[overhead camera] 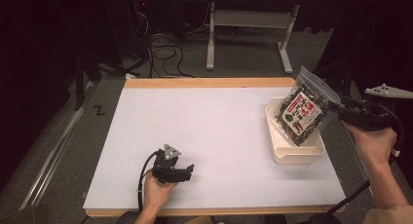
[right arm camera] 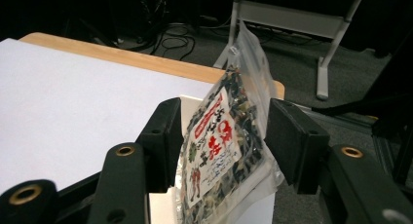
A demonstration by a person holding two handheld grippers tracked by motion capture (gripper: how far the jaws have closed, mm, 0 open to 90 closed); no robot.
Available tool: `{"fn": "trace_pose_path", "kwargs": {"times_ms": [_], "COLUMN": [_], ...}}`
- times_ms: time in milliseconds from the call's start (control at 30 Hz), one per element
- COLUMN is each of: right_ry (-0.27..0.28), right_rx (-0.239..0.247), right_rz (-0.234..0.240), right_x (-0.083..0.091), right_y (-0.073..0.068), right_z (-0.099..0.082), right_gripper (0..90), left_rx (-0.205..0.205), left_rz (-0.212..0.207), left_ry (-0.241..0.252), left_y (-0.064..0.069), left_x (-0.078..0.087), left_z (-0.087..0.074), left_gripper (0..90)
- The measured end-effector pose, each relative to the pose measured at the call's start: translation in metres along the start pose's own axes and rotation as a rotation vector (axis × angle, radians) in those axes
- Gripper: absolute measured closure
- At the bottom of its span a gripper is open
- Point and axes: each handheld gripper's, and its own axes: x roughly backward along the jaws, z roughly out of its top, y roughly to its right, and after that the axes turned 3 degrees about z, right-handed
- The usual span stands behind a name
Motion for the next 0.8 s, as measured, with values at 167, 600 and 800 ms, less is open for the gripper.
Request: {"fn": "trace_pose_path", "kwargs": {"times_ms": [167, 600, 800], "right_ry": [0.023, 0.044, 0.046], "right_rx": [0.018, 0.066, 0.065], "right_rz": [0.041, 0.123, 0.151], "right_x": [0.004, 0.01, 0.009], "right_y": [-0.008, -0.033, -0.039], "right_z": [-0.006, -0.019, -0.025], "right_gripper": [48.3, 49.0, 49.1], "left_rx": [-0.001, 0.001, 0.007], "left_rz": [0.002, 0.0, 0.005], "left_ry": [0.002, 0.0, 0.011], "left_y": [0.0, -0.001, -0.001], "left_x": [0.001, 0.001, 0.003], "left_z": [0.0, -0.001, -0.001], "left_gripper": [21.3, 21.3, 21.1]}}
